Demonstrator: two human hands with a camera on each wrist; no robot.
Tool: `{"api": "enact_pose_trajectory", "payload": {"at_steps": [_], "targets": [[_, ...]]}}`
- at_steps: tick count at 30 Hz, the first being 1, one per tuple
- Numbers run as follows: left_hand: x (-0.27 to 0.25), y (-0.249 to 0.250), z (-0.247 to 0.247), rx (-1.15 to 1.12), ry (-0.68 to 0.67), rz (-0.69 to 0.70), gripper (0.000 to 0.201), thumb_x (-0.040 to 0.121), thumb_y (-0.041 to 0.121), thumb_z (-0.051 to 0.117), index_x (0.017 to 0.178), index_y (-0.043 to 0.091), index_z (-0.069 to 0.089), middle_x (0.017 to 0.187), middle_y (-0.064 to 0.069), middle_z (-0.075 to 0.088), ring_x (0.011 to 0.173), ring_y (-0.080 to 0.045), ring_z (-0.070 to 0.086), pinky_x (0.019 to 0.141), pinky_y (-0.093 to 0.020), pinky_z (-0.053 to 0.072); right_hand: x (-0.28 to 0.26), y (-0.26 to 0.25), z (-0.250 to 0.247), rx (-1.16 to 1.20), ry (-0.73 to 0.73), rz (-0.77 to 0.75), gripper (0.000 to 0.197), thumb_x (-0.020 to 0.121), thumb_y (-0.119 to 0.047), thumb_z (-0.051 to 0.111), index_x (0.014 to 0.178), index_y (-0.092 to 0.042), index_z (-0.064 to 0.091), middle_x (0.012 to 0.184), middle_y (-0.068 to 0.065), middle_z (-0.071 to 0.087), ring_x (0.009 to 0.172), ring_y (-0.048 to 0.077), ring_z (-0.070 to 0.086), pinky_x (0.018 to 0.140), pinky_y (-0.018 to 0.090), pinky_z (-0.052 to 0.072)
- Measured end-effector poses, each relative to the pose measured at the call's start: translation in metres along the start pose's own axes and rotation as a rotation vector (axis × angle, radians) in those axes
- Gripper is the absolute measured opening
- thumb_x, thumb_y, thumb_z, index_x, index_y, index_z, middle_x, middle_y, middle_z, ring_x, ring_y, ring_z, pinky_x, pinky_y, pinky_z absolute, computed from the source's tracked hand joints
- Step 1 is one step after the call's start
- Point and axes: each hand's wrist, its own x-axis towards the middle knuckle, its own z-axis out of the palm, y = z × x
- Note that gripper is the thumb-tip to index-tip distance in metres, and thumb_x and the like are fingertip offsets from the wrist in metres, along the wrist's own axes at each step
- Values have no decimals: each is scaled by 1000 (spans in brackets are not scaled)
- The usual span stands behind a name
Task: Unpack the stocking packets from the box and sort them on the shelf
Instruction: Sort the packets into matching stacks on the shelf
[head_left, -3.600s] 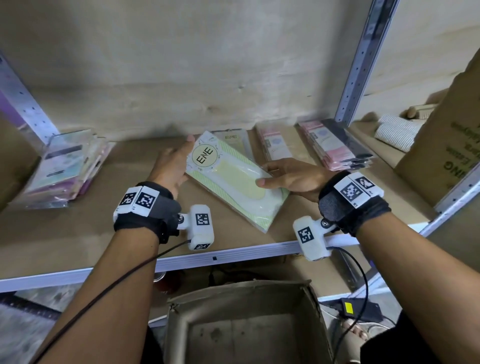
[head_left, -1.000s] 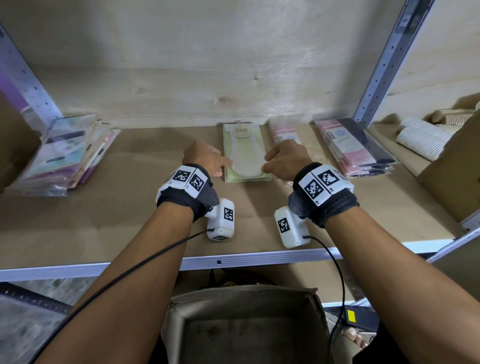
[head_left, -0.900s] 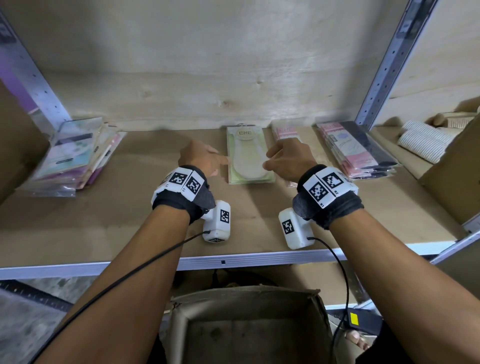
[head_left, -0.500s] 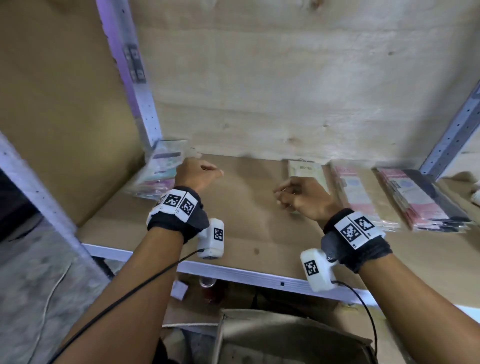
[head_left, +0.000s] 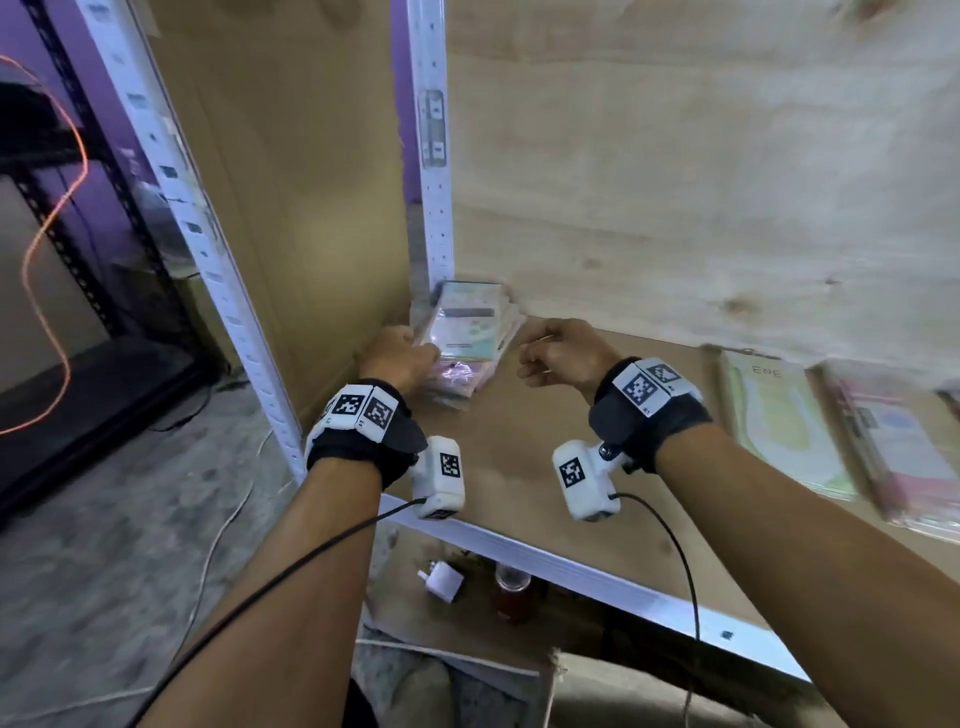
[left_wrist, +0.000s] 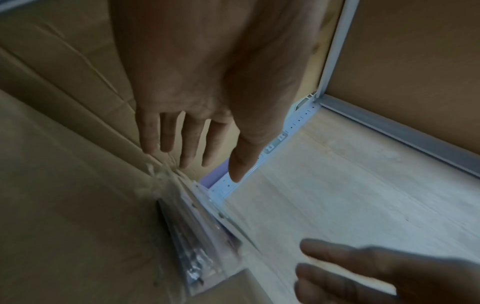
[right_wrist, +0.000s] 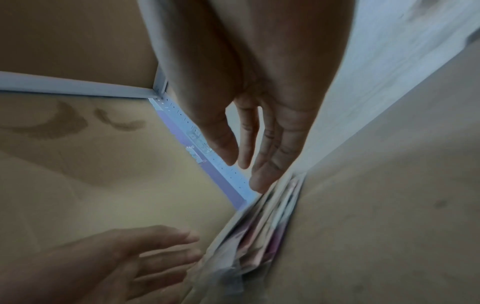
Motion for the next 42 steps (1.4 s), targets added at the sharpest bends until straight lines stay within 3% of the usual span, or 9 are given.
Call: {"api": "enact_pose_trajectory", "payload": {"at_steps": [4, 7, 11, 14, 17, 20, 25, 34, 42], "targets": [[1, -3, 0, 23, -57, 7, 26, 90, 20, 61, 108, 7, 73, 111, -12, 71, 101, -28, 65, 95, -37, 51, 27, -4, 20, 60, 26, 17, 11, 92, 3, 56, 102, 0, 60, 84, 17, 57, 69, 29, 56, 76, 42, 57], [-2, 0, 5, 54, -75, 34, 11, 90, 18, 61, 89, 15, 72, 96, -4, 69, 93, -25, 65, 82, -30, 50, 33, 2, 25, 19, 57, 37, 2, 90, 0, 63, 90, -1, 64, 73, 12, 58, 60, 24, 57, 79, 43, 58], [-3, 1, 7, 125, -37, 58, 18, 86, 9, 57, 77, 23, 64, 87, 0, 60, 82, -22, 58, 75, -27, 48, 28, 15, 15, 26, 61, 54, 21, 86, 5, 67, 70, -6, 58, 62, 12, 53, 52, 23, 47, 54, 31, 48], [-6, 2, 6, 42, -102, 15, 27, 85, 7, 66, 110, 16, 66, 107, -7, 66, 99, -24, 66, 90, -32, 54, 17, 22, -2, 115, 45, 88, 21, 84, 12, 64, 77, -6, 55, 65, 10, 50, 51, 18, 44, 41, 21, 38], [-17, 11, 9, -66, -273, 105, 45, 87, -8, 60, 127, 11, 58, 83, -7, 70, 75, -16, 67, 62, -18, 54, 0, 27, -23, 189, 10, 90, 27, 85, 14, 60, 101, -8, 59, 69, 9, 54, 52, 13, 45, 46, 20, 34], [-33, 24, 17, -9, -382, 269, 53, 85, -20, 50, 130, 8, 57, 75, -1, 62, 67, -10, 57, 57, -13, 47, -20, 29, -48, 265, 16, 77, 32, 87, 12, 59, 112, -6, 61, 70, 6, 55, 55, 12, 43, 49, 22, 31], [-66, 59, 42, -40, -240, 477, 32, 83, -1, 71, 110, 15, 73, 79, 4, 57, 74, -11, 54, 81, -22, 45, -52, 32, -88, 408, 59, 95, 33, 88, 4, 61, 120, 0, 63, 78, 7, 53, 59, 12, 44, 50, 21, 30], [-106, 122, 74, -121, -4, 861, 9, 86, 24, 75, 89, 17, 71, 91, -5, 57, 81, -14, 59, 74, -18, 47, -117, 46, -167, 671, 19, 3, 19, 92, -35, 61, 93, -15, 60, 81, 6, 69, 60, 15, 52, 56, 24, 33], [-122, 153, 108, -477, -127, 804, 18, 90, 31, 71, 101, 17, 72, 100, 1, 76, 93, -19, 71, 80, -34, 56, -147, 86, -210, 400, 93, -153, 28, 92, -6, 60, 117, -14, 71, 83, -6, 66, 66, 10, 46, 58, 24, 31]]}}
